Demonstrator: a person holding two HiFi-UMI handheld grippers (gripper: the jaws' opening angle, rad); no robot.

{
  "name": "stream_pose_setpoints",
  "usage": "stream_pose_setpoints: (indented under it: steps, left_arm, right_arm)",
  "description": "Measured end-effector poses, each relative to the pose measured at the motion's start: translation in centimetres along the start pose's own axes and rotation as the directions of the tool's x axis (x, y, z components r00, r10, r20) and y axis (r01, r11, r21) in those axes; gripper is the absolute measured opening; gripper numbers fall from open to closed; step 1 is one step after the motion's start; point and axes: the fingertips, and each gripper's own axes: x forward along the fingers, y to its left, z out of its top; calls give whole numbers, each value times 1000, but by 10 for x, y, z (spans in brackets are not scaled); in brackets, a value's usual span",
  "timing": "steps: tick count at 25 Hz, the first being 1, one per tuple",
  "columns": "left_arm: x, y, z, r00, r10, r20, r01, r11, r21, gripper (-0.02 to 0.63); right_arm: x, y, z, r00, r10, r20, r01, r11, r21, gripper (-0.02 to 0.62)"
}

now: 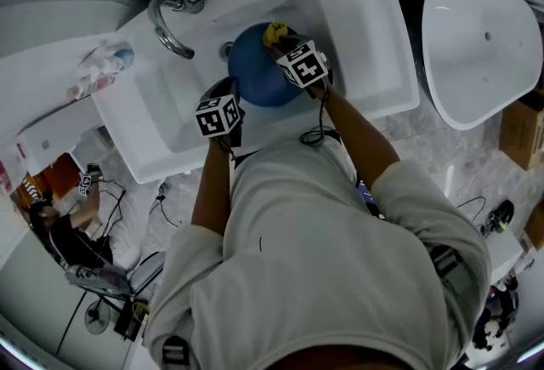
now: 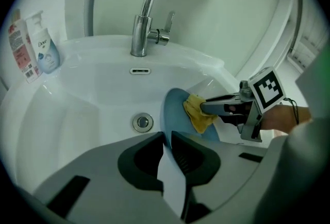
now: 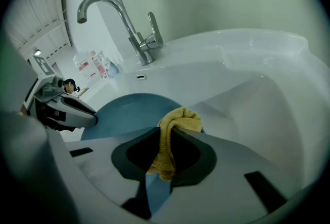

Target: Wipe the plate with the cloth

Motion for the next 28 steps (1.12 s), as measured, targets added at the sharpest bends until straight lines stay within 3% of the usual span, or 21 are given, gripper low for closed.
stream_pose_setpoints:
  steps: [13, 22, 28]
  left_arm:
    - [1, -9, 6, 1000, -8, 9, 8, 1000, -19, 64]
    - [0, -5, 2, 1000, -23, 15, 24, 997, -70, 64]
    - [-2, -5, 0, 1000, -23, 18, 25, 996, -82, 63]
  right_arm:
    - [23, 30, 22, 990, 119, 69, -120, 993, 17, 61]
    - [23, 80, 19, 963, 266, 49, -263, 963, -63, 61]
    - [17, 100, 11, 947, 319, 30, -314, 944, -103, 61]
